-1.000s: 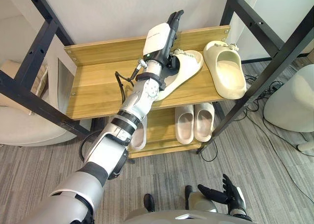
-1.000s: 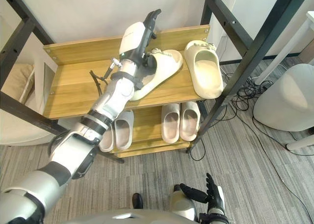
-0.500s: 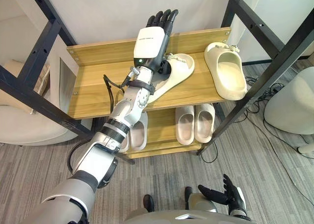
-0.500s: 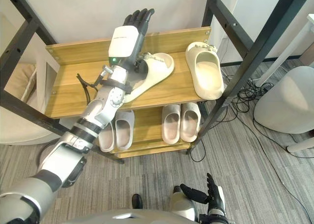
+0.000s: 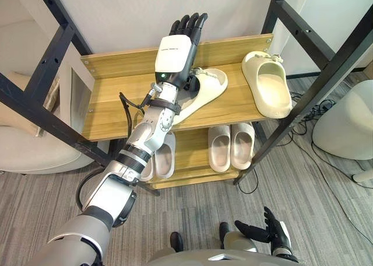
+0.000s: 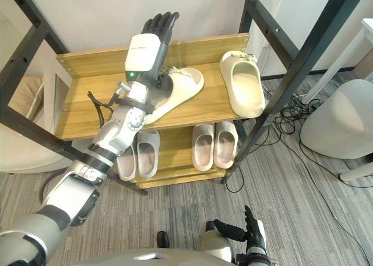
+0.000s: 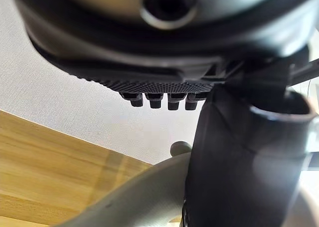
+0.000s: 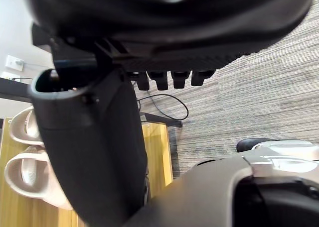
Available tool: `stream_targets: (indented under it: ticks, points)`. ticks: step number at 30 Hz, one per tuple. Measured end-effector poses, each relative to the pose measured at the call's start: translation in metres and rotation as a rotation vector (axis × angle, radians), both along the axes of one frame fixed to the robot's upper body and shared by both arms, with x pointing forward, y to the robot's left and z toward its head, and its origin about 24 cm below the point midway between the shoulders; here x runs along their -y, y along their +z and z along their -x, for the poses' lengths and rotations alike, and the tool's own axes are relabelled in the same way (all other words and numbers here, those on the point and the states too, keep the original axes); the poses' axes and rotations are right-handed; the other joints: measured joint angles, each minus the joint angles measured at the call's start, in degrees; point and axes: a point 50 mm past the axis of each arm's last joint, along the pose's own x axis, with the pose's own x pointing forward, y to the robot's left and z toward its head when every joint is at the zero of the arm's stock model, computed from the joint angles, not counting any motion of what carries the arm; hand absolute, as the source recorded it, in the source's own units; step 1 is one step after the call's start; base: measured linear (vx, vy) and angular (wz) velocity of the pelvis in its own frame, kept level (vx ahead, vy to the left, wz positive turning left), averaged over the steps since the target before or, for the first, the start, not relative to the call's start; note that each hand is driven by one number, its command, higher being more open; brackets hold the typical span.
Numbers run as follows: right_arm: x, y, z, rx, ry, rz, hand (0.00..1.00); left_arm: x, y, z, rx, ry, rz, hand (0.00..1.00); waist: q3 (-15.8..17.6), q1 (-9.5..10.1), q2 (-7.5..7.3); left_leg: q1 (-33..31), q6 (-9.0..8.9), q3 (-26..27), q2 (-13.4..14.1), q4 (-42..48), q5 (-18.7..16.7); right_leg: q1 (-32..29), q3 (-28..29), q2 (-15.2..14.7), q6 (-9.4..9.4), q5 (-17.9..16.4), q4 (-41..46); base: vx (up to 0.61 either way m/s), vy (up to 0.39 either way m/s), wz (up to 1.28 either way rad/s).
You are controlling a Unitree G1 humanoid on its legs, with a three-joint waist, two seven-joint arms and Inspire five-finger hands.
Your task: Organize the slippers on the shoe rack
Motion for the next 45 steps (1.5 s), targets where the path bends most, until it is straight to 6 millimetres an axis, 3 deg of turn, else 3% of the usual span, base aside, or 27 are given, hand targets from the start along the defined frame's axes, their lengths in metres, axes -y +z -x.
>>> stream_targets:
  ticks: [14,45]
  points:
    - [0.0,0.0,-0.001,-0.002,0.001,0.006,1.0,-0.008,0.0,0.0,0.032,0.019,-0.062,1.0,0.1,-0.25,0.19,0.0,-0.15,0.7,0.0,-0.1,-0.1,0.4,0.5,0.1,0.18,1.2,-1.8,0.0,0.004,-0.02]
    - [0.004,-0.003,-0.002,-0.021,0.012,0.03,1.0,-0.03,-0.011,0.02,0.113,0.059,0.031,1.0,-0.1,-0.18,1.07,0.4,-0.39,-0.5,0.3,-0.1,-0.2,1.9,-0.7,0.7,0.14,1.2,-2.9,0.0,0.001,0.01]
